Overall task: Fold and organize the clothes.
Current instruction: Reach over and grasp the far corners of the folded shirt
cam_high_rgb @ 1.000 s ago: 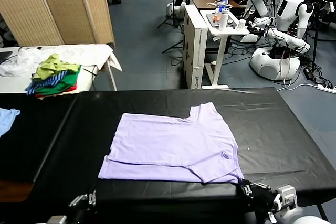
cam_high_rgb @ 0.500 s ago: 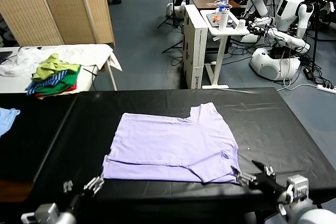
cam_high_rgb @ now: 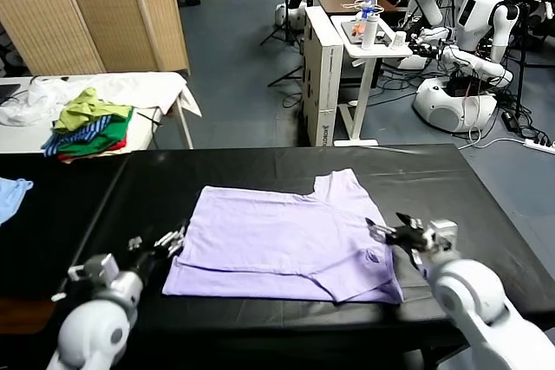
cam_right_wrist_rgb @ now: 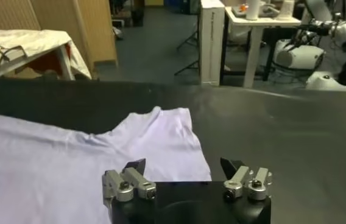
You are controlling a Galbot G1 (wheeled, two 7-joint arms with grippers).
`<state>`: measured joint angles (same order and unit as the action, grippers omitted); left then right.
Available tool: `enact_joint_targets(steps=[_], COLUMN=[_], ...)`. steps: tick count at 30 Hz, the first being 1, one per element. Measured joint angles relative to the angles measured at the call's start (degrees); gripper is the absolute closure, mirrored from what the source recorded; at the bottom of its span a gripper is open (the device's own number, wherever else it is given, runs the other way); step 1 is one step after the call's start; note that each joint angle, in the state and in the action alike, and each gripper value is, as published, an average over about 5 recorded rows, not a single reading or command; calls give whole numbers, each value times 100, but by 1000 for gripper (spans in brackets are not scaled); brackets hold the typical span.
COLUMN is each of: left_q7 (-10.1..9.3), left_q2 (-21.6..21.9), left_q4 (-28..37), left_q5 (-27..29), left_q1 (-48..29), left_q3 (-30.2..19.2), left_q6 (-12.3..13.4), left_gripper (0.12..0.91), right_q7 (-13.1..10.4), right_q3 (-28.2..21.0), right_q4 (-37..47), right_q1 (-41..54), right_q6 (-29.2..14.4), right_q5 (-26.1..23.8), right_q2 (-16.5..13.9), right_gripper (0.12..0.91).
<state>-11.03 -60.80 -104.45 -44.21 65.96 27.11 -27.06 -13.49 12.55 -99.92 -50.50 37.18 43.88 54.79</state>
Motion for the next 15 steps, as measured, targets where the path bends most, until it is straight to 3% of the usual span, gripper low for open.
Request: enact_joint_targets(steps=[15], left_q7=[40], left_q2=[168], left_q4=[1524], left_q5=[-187], left_q1=[-1680], left_q3=[-1112], left_q6=[-234], left_gripper=[123], right_q7=[11], right_q3=[-319], right_q4=[1080], right_q1=[893], right_q6=[239], right_q5=[19], right_q2=[324], right_gripper=[118])
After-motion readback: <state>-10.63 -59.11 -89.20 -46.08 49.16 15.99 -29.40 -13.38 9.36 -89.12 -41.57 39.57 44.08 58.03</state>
